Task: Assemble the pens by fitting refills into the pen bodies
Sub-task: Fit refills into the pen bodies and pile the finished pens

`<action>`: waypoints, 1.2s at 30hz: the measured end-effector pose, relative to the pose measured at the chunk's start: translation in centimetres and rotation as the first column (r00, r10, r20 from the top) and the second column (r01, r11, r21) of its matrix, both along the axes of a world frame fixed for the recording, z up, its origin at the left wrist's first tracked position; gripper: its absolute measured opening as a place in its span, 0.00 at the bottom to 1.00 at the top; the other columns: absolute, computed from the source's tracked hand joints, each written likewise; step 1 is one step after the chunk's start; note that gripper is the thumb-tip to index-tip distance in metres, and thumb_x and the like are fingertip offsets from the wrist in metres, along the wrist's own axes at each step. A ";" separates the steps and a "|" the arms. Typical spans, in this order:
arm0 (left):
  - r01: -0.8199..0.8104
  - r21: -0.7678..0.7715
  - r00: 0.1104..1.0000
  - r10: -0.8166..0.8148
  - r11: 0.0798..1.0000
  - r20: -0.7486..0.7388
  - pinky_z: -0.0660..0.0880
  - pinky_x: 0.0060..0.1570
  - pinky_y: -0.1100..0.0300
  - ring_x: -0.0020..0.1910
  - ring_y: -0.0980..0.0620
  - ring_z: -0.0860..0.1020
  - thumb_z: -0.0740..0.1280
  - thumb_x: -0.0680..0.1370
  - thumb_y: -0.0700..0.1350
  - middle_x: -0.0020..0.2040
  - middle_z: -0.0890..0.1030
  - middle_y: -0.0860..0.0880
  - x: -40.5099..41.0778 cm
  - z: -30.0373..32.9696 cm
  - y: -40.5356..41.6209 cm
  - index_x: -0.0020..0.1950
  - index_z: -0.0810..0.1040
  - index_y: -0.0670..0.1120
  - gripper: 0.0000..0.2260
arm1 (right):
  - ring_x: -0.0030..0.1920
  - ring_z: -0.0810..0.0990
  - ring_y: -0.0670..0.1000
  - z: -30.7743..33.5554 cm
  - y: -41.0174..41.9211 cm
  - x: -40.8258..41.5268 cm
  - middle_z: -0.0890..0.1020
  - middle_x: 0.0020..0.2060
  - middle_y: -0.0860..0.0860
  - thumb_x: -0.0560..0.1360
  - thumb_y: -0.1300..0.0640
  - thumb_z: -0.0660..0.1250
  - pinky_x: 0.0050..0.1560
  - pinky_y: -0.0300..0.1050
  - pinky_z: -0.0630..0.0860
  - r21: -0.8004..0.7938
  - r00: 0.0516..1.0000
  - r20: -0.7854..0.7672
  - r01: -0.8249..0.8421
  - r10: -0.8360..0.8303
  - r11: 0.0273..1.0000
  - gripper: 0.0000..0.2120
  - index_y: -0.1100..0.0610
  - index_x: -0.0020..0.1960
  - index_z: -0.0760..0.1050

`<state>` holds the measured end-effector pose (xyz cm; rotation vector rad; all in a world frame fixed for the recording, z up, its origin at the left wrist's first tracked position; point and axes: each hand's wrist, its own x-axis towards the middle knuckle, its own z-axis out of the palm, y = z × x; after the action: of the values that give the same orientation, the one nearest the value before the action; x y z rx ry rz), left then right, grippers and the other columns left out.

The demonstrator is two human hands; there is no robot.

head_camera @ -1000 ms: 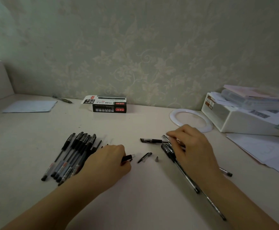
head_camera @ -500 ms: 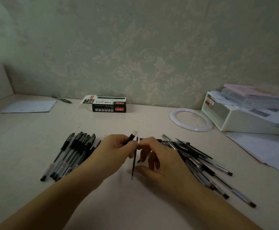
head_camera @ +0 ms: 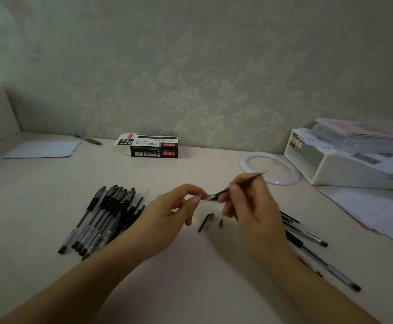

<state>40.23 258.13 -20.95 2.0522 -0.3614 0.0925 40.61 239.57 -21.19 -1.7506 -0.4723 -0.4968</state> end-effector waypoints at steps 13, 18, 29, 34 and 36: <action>0.074 -0.188 0.997 -0.079 0.979 -0.020 0.68 0.30 0.64 0.28 0.60 0.71 0.64 0.80 0.48 0.37 0.79 0.51 -0.7 0.5 -0.6 0.52 0.81 0.58 0.08 | 0.34 0.80 0.48 -0.1 -0.5 0.7 0.84 0.37 0.55 0.83 0.57 0.58 0.39 0.40 0.79 0.440 0.913 -0.360 -0.013 0.190 0.898 0.09 0.56 0.47 0.73; 0.084 -0.178 0.995 -0.092 0.980 -0.037 0.68 0.30 0.66 0.28 0.60 0.71 0.63 0.80 0.48 0.37 0.78 0.54 -0.7 0.7 -0.5 0.53 0.82 0.57 0.08 | 0.34 0.80 0.47 0.1 -0.9 0.9 0.84 0.37 0.55 0.83 0.57 0.58 0.39 0.40 0.78 0.476 0.915 -0.359 0.008 0.185 0.880 0.08 0.59 0.49 0.73; 0.110 -0.175 0.994 -0.112 0.978 -0.003 0.67 0.27 0.65 0.27 0.55 0.69 0.65 0.79 0.45 0.35 0.80 0.54 -0.9 0.4 -0.9 0.50 0.82 0.57 0.09 | 0.32 0.79 0.46 0.2 -0.1 -0.1 0.84 0.36 0.51 0.77 0.60 0.69 0.36 0.37 0.78 0.086 0.951 -0.251 -0.166 0.183 0.982 0.01 0.56 0.47 0.79; 0.086 -0.163 0.996 -0.085 0.983 0.015 0.70 0.31 0.65 0.29 0.56 0.72 0.64 0.79 0.49 0.37 0.80 0.53 -0.7 0.4 -0.7 0.58 0.76 0.57 0.09 | 0.37 0.80 0.46 0.0 -1.0 0.3 0.81 0.39 0.45 0.71 0.39 0.69 0.39 0.38 0.78 -0.248 0.981 -0.195 -0.031 -0.019 0.968 0.13 0.44 0.51 0.76; 0.078 -0.168 0.997 -0.075 0.983 0.025 0.71 0.32 0.67 0.29 0.58 0.72 0.63 0.79 0.49 0.37 0.80 0.54 -0.6 0.4 -0.6 0.60 0.75 0.58 0.10 | 0.38 0.76 0.42 -0.2 -1.8 0.7 0.77 0.39 0.43 0.70 0.35 0.68 0.38 0.31 0.72 -0.485 0.987 -0.078 0.083 -0.137 0.871 0.16 0.45 0.50 0.75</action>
<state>39.65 257.54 -20.50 1.8694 -0.4290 0.0928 41.33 237.74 -21.36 -2.2845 -0.4424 -0.3778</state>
